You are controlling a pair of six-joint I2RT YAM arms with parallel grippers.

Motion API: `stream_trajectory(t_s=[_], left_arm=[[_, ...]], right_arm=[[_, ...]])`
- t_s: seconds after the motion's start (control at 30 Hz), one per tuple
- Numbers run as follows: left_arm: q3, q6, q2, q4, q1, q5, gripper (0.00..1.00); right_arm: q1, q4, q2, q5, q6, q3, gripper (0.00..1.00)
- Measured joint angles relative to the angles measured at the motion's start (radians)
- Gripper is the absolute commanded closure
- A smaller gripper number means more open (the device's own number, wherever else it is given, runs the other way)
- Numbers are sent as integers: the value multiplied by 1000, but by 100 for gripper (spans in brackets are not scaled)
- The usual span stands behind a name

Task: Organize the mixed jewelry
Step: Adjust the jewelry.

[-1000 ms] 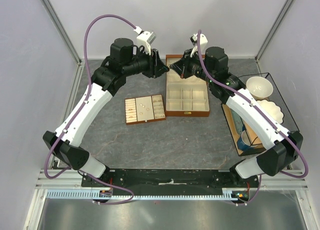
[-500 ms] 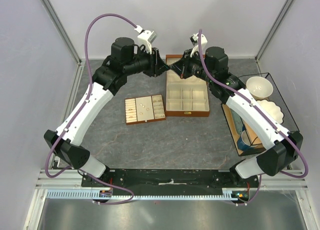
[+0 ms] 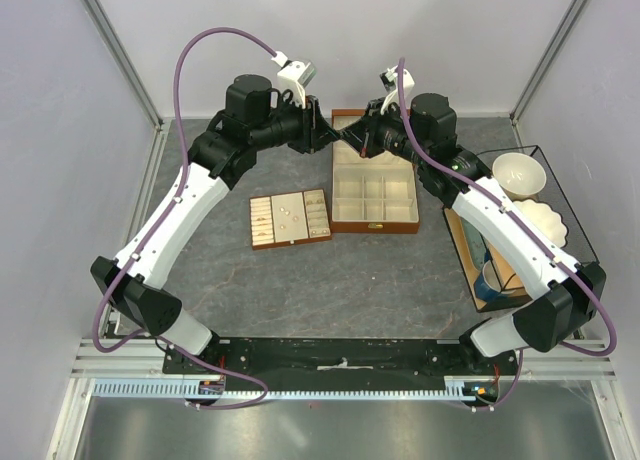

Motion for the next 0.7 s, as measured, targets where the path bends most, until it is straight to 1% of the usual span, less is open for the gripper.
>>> stream_trajectory(t_s=[0.3, 0.33, 0.4, 0.43, 0.57, 0.7], left_arm=[[0, 0, 0, 0, 0, 0, 77], [0, 0, 0, 0, 0, 0, 80], [0, 0, 0, 0, 0, 1, 83], [0, 0, 2, 0, 0, 1, 87], [1, 0, 8, 0, 0, 1, 97], [3, 0, 10, 0, 0, 0, 98]], right_arm=[[0, 0, 0, 0, 1, 0, 100], [0, 0, 0, 0, 1, 0, 100], [0, 0, 0, 0, 2, 0, 100], [0, 0, 0, -1, 3, 0, 100], [0, 0, 0, -2, 3, 0, 100], [0, 0, 0, -1, 4, 0, 99]])
